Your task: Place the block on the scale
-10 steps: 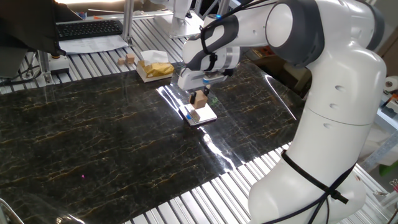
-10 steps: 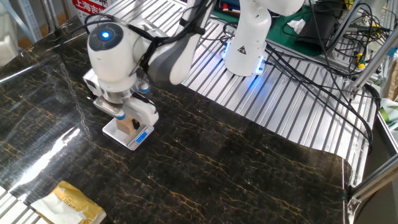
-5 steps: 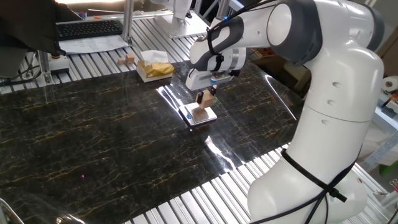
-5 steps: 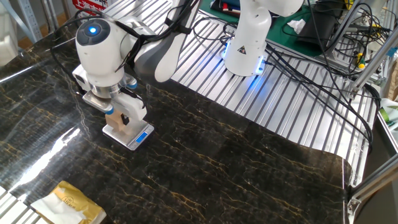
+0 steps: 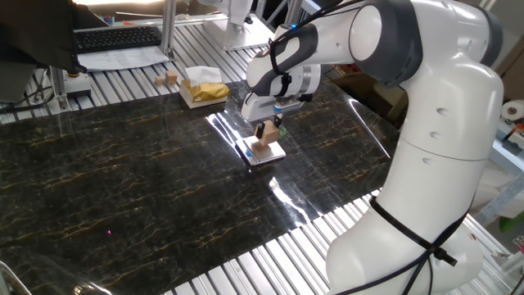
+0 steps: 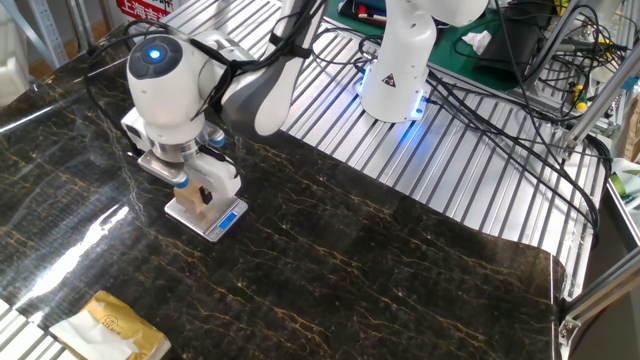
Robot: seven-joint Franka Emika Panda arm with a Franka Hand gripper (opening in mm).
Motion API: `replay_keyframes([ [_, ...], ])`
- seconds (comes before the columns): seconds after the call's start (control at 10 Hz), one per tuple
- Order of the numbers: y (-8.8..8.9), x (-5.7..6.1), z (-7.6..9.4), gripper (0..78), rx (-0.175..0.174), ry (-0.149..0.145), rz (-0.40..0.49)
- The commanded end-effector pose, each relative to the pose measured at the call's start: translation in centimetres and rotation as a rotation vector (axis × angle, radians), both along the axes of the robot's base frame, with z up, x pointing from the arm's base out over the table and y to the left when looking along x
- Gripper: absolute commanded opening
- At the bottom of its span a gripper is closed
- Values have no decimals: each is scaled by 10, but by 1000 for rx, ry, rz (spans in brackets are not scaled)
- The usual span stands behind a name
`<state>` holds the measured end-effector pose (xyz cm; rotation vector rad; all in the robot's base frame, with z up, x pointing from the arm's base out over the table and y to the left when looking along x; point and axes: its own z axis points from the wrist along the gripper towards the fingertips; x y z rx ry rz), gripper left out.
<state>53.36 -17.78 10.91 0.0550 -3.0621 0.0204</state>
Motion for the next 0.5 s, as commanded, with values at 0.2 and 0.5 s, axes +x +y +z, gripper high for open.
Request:
replay_keyframes([
  [0.2,4,2,-3,11,4,2,13],
  [0.5,6,1,-7,11,7,0,9],
])
